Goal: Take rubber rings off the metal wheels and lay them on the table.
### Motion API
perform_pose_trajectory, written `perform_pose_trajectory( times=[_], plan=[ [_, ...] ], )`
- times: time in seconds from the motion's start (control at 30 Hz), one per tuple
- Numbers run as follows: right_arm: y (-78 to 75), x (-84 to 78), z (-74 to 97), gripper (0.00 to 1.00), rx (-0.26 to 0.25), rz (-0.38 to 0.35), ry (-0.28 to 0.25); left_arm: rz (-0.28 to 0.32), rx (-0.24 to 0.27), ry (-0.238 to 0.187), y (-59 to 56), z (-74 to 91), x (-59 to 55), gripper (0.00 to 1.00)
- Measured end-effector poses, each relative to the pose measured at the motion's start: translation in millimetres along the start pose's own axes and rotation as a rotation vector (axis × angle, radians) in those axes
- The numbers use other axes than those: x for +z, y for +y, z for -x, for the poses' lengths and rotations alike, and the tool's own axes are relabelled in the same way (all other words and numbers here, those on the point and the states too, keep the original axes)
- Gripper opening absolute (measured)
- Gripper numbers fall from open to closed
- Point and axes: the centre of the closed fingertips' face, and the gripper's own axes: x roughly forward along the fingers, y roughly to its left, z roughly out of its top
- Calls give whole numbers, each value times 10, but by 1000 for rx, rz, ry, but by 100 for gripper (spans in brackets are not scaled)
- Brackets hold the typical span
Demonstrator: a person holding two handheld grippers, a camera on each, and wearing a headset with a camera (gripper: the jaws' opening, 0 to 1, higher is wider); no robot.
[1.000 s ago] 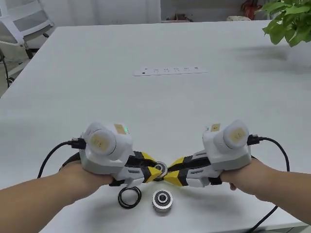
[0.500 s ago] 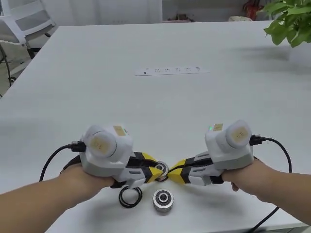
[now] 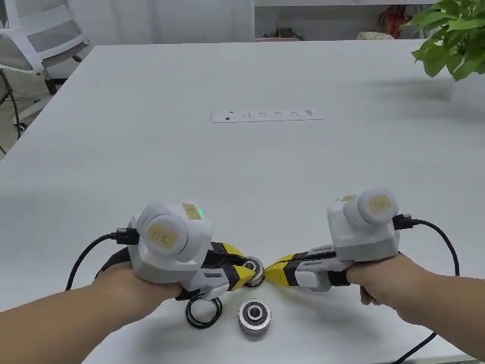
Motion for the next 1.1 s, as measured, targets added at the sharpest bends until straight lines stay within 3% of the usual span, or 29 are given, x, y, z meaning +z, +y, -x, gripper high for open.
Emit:
perform_pose_trajectory(
  times=[0.37, 1.1],
  plan=[
    [33, 121, 33, 0, 14, -92, -71, -11, 14, 11, -10, -1, 2, 13],
    [188, 155, 4, 0, 57, -54, -61, -38, 29, 24, -19, -9, -2, 12]
  ],
)
